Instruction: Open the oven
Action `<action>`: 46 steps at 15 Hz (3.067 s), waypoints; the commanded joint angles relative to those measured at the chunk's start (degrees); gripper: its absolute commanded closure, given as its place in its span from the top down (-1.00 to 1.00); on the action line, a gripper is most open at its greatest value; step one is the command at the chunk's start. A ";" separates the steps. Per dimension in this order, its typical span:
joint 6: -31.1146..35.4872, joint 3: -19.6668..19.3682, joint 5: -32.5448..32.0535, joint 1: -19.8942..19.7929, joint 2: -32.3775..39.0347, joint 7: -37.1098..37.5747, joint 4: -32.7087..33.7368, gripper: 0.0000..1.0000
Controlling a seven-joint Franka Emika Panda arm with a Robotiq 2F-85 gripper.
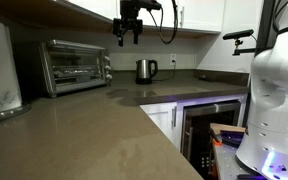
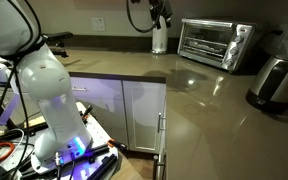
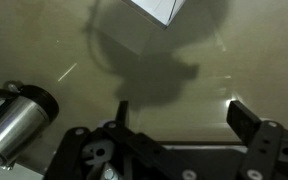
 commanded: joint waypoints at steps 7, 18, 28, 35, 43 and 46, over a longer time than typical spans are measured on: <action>27.96 3.11 -17.91 -3.43 3.98 14.97 -6.36 1.00; 35.98 4.03 -66.72 -10.15 7.15 58.76 -3.61 1.00; 37.47 3.16 -80.61 -8.60 8.47 67.41 0.16 1.00; 38.75 2.69 -94.00 -8.44 13.37 81.18 6.12 0.03; 38.11 2.70 -101.29 -8.48 20.78 89.67 11.23 -0.90; 38.73 2.47 -102.79 -8.72 23.12 90.62 13.55 -1.00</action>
